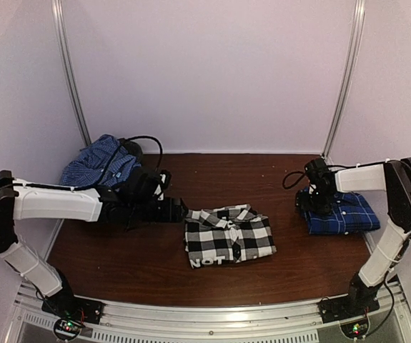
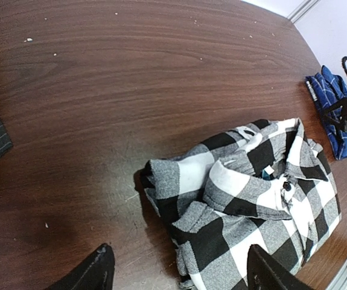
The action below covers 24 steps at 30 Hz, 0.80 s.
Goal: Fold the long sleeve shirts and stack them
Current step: Move the square-folded shirt to the center of the board.
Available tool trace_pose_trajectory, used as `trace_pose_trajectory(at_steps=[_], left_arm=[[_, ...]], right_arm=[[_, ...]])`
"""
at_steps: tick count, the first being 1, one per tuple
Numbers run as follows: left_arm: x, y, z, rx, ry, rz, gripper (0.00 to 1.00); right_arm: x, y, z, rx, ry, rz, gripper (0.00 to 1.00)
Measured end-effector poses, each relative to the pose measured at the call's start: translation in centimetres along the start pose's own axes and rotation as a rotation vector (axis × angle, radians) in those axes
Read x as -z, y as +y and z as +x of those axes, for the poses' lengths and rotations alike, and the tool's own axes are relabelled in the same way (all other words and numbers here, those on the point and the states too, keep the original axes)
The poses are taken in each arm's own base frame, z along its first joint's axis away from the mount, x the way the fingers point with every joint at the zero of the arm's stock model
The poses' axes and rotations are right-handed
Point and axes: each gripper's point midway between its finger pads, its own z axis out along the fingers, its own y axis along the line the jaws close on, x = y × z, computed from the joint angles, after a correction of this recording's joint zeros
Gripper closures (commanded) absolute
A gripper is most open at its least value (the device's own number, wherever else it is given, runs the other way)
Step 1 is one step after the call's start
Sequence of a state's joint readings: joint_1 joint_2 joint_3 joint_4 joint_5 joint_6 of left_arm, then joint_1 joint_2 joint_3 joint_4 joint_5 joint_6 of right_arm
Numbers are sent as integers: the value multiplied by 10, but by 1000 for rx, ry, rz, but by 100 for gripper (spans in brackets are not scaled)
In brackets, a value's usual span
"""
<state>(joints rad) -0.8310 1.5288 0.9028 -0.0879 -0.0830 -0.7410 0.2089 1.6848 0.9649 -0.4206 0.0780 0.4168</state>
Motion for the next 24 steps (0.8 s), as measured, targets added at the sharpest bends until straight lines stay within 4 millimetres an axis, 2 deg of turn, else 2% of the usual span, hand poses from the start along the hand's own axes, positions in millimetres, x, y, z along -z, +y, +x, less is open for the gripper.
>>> trace_pose_trajectory(at_steps=[2,4,8,12,19,21,24], left_arm=[[2,1,-1,-4,-4,-6,23],[3,3,0,-9,-5,-13,23],[6,8,3,-13,-2,-33,23],[6,12,6,-14,3,-45,23],[5,23,21,-18,36,-73,23],[4,26,25,-18,46,-80,23],[7,29,29,-15,52,-84,22]], right_arm=[[-12,4,8,14,34,-12,15],[-14,9,5,20,30,-30,16],[-13,39,0,35,-2,-126,15],[-9,88,1,73,-25,-229,15],[0,196,7,166,-45,-398,16],[2,219,10,195,-50,-425,17],[7,239,20,232,-51,-453,17]])
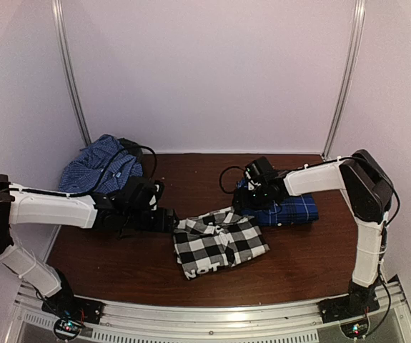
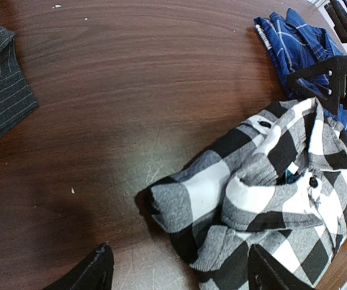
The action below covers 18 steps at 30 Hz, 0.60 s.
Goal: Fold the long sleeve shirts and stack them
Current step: Move the square-folded shirt to the center of the board.
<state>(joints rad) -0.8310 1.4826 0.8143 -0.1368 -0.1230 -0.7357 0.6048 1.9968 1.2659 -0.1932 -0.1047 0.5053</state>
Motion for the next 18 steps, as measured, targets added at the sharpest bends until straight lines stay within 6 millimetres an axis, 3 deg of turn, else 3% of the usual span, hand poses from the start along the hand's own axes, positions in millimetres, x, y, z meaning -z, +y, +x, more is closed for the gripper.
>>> trace_pose_trajectory(at_steps=[4,10,14,18], left_arm=[[4,1,1,8,-7,5,22],[3,3,11,31,20,17,19],[6,6,25,59,52,34,8],[19,7,33,93,51,72,4]], right_arm=[[3,14,13,30,17,-21,17],[21,17,31,52,56,-23,10],[48,16,30,58,61,-9,7],[83,16,27,57,26,-25,6]])
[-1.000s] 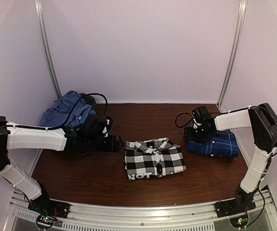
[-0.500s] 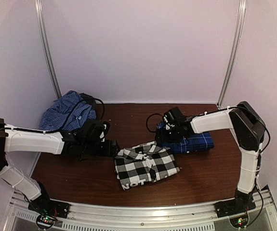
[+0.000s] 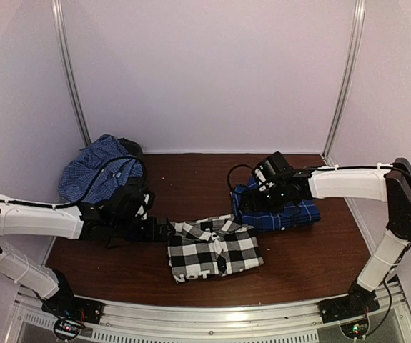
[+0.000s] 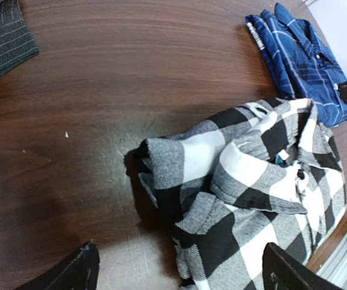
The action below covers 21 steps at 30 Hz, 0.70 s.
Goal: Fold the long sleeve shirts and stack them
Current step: Move the square-folded shirt to the center of the board, then pick up the square-folded shirt from the center of the board.
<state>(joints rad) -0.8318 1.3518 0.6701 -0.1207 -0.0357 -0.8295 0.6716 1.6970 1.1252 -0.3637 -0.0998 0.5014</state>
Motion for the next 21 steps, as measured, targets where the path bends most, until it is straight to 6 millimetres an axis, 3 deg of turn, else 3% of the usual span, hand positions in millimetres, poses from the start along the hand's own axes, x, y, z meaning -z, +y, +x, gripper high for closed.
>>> trace_pose_trajectory(at_steps=[3,6,11,14,21], left_arm=[[7,-8,1,17,-2,54,4],[8,-14,5,34,3,107,4],[5,-14,22,65,41,159,4],[2,-14,31,86,61,185,5],[-5,-16,42,132,90,230,9]], right_arm=[[22,-4,10,-9,-14,-12,7],[35,-6,37,-32,7,-43,9],[32,-10,96,-85,105,-96,10],[27,-7,116,-107,141,-131,10],[20,13,116,-149,128,-234,12]])
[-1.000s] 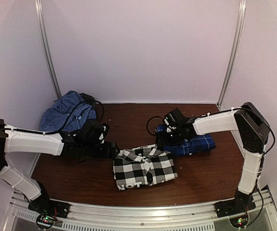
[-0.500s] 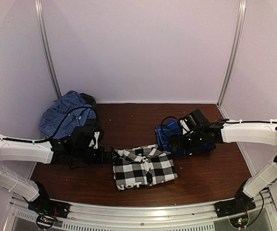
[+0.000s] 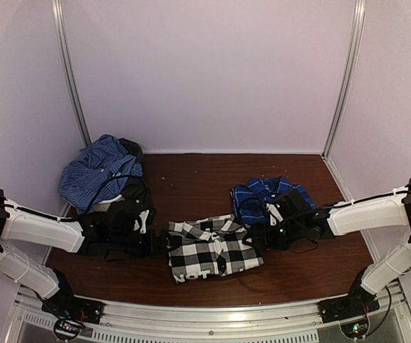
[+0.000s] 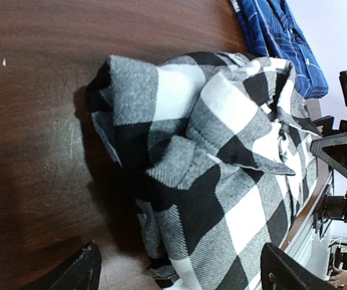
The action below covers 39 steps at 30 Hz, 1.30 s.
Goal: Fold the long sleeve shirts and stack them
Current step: Pick up the square-folded shirt from the center of the board.
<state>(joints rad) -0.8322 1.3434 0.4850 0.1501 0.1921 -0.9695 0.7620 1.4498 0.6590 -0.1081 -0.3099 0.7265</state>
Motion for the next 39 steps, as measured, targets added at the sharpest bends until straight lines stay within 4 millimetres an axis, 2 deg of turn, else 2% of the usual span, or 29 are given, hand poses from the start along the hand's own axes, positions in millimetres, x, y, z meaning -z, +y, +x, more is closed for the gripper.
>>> trace_pose_trajectory(at_steps=[7,11,14,16,19,23,27,29,34,39], left_arm=[[-10,14,16,47,48,-17,14],[-16,11,16,50,47,2,20],[-21,7,17,52,47,19,27],[-25,4,20,55,51,35,36],[-30,0,25,68,64,54,53],[-36,-1,29,83,72,70,76],[-36,-5,27,84,65,90,91],[-35,-7,25,78,61,100,100],[-27,-20,16,49,43,114,100],[0,-60,-23,-13,-44,150,100]], right_arm=[[-16,3,3,-24,7,-53,16],[-22,11,1,-30,-5,-100,19],[-26,18,2,-33,-9,-137,23],[-30,25,3,-33,-7,-168,27],[-36,35,7,-38,-2,-214,37],[-40,39,13,-56,15,-250,63],[-41,42,16,-63,30,-269,93],[-40,46,15,-65,34,-289,100],[-33,57,9,-43,35,-311,100],[-11,84,-14,6,-3,-340,100]])
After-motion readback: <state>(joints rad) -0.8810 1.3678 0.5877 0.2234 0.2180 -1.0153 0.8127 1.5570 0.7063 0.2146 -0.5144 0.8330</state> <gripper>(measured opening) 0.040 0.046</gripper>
